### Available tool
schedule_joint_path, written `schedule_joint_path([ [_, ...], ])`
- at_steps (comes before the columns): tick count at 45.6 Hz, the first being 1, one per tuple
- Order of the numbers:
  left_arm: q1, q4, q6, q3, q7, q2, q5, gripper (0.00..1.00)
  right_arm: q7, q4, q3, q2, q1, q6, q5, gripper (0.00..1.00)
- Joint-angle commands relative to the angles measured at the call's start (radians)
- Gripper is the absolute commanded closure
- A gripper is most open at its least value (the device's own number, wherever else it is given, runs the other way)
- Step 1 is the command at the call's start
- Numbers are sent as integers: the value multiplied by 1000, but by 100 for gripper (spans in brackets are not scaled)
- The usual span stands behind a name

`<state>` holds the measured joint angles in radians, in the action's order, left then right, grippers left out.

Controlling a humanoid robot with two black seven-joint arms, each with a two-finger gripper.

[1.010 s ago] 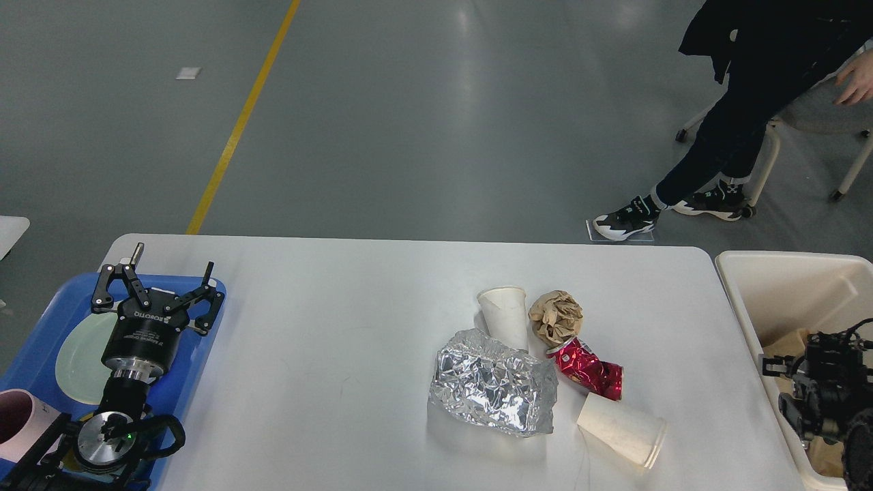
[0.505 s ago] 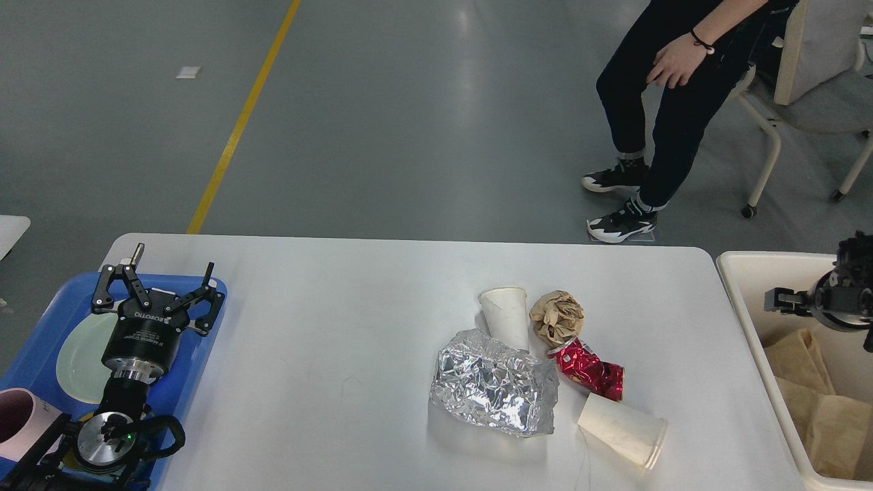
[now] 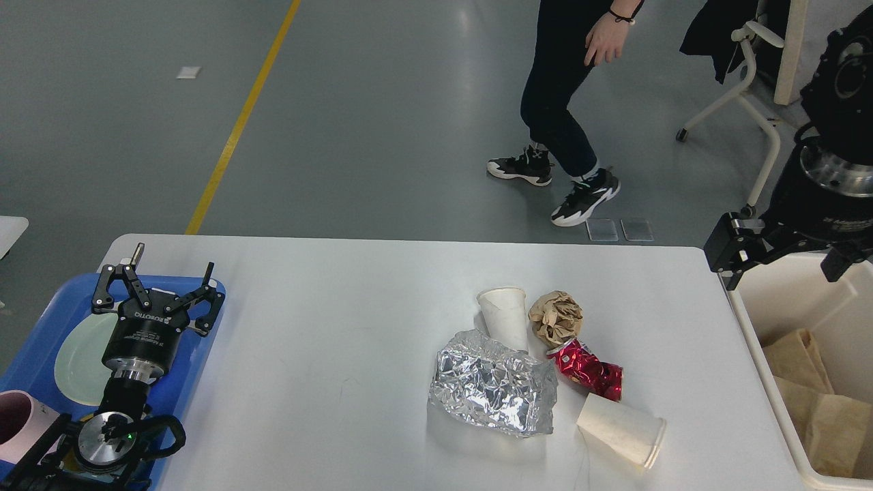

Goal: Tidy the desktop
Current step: 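Raise the right gripper up out of the white bin, then reach the right gripper down to the large crumpled foil and grasp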

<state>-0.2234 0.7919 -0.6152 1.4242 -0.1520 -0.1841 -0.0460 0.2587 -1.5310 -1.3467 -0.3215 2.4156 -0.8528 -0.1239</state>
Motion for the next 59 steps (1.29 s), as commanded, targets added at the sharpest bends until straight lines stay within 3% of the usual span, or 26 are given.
schedule_joint_path([
  [1,1,0,0,-1,-1,0,0,3,-9,-142,15,67,137,38,73,0],
  [7,1,0,0,-1,-1,0,0,3,-10,-205,98,91,163,145,116,0],
  [13,1,0,0,-1,-1,0,0,3,-9,-196,112,104,139,187,129,0],
  [35,-1,0,0,1,-1,0,0,3,-4,-94,333,141,-182,297,121,0],
  [38,-1,0,0,1,-1,0,0,3,-1,-92,403,145,-233,346,125,9],
  [42,-1,0,0,1,-1,0,0,3,8,-90,517,174,-334,417,103,7],
  [50,-1,0,0,1,-1,0,0,3,65,9,669,353,-570,564,-152,9],
  [59,-1,0,0,1,-1,0,0,3,71,130,679,460,-743,578,-479,9],
])
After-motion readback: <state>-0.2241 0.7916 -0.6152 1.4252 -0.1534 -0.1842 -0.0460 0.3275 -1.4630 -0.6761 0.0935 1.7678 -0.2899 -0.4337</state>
